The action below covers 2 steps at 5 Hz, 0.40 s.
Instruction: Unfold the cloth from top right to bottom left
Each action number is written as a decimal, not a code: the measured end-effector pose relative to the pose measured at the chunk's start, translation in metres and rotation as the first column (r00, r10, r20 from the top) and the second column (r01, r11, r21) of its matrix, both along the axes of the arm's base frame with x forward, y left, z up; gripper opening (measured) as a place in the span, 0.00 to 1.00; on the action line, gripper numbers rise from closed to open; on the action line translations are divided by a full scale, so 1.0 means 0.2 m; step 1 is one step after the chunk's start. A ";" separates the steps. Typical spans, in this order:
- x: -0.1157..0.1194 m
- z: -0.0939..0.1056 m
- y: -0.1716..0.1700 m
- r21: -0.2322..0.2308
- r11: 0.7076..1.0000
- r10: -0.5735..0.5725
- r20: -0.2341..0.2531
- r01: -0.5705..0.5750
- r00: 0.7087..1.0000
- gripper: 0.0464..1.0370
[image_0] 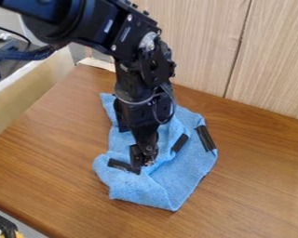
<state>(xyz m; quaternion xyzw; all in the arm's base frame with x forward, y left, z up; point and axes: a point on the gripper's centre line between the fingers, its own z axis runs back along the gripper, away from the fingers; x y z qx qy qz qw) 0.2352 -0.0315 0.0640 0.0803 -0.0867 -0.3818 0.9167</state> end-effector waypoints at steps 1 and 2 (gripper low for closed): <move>-0.01 -0.03 0.00 0.005 1.000 0.005 -0.023 -0.005 1.000 0.96; 0.05 -0.06 -0.04 0.012 1.000 0.009 -0.024 -0.009 1.000 0.96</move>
